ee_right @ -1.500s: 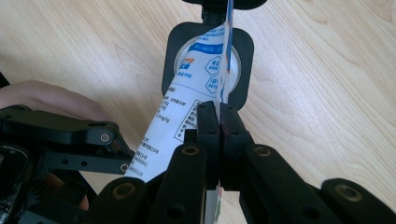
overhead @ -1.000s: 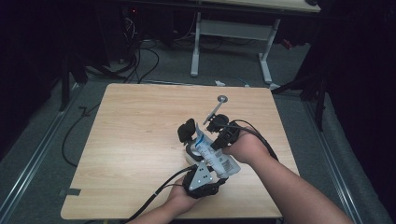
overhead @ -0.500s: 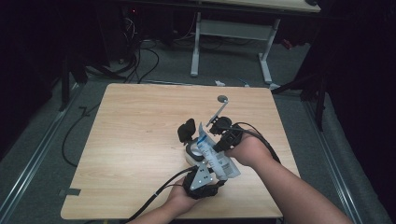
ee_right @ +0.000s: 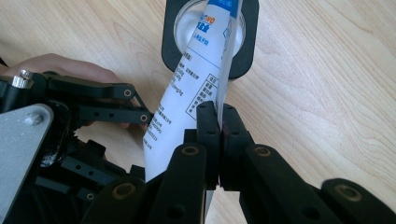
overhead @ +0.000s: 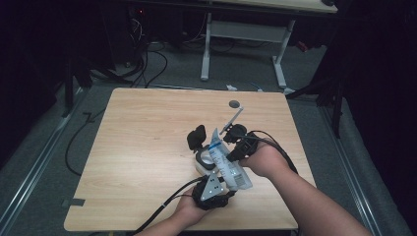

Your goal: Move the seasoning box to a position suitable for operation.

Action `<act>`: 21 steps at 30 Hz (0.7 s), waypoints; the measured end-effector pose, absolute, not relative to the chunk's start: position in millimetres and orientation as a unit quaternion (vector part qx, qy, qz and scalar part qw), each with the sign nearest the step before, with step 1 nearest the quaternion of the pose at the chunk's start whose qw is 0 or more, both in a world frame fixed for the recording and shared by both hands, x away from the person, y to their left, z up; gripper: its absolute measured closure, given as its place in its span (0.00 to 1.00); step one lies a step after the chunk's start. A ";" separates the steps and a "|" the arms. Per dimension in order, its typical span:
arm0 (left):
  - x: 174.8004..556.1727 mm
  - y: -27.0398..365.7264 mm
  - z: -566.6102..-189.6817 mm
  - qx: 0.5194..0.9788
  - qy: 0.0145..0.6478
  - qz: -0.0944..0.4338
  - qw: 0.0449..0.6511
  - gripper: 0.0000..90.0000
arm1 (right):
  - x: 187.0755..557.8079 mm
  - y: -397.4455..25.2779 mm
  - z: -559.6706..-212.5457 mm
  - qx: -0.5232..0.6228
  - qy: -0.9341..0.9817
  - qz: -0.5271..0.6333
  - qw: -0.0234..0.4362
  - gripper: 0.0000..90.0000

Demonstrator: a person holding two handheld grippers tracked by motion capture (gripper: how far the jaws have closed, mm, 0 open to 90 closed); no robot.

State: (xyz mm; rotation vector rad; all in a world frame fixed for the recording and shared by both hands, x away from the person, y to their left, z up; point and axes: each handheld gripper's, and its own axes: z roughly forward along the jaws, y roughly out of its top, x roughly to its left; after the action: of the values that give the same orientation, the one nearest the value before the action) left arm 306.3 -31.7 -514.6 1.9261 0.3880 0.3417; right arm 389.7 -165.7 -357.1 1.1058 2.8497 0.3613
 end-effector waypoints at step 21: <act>313.7 -23.7 -519.1 0.817 0.185 0.141 0.528 0.57 | 390.1 -166.9 -352.2 0.361 0.924 0.123 0.034 0.99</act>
State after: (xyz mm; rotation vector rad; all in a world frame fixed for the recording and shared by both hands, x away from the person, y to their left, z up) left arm 313.7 -23.7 -519.1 1.9518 0.4414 0.3364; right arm 390.1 -166.9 -352.2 1.1086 2.8414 0.3769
